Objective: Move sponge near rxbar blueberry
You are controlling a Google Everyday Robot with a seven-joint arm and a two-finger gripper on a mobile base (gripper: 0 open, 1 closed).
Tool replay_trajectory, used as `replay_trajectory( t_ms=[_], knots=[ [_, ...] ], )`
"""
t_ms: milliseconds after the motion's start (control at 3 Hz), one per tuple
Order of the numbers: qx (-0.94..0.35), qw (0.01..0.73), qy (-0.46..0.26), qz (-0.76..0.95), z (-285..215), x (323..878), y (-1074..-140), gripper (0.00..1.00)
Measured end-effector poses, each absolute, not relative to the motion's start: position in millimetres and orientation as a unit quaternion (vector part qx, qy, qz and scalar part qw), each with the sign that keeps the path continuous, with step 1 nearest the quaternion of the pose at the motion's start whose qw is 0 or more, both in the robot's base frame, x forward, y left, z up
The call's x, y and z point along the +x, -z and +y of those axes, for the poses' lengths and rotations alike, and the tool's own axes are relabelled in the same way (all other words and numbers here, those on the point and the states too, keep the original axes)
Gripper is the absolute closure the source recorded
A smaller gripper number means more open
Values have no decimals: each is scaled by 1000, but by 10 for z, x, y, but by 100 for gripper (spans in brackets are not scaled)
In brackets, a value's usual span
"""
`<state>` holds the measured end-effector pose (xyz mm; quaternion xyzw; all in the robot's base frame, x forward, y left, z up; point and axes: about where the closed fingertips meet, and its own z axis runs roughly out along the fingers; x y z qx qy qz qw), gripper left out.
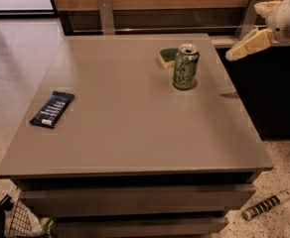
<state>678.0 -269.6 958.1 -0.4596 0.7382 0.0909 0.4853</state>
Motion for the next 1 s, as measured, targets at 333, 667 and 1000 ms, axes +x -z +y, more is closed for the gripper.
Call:
replay_trajectory(
  t_ms=[333, 667, 1000],
  knots=[
    [-435, 524, -128, 721, -2674, 7129, -9377, 0],
    [-413, 541, -156, 716, -2680, 7336, -9173, 0],
    [-395, 542, -196, 715, -2578, 7523, -8855, 0]
  ],
)
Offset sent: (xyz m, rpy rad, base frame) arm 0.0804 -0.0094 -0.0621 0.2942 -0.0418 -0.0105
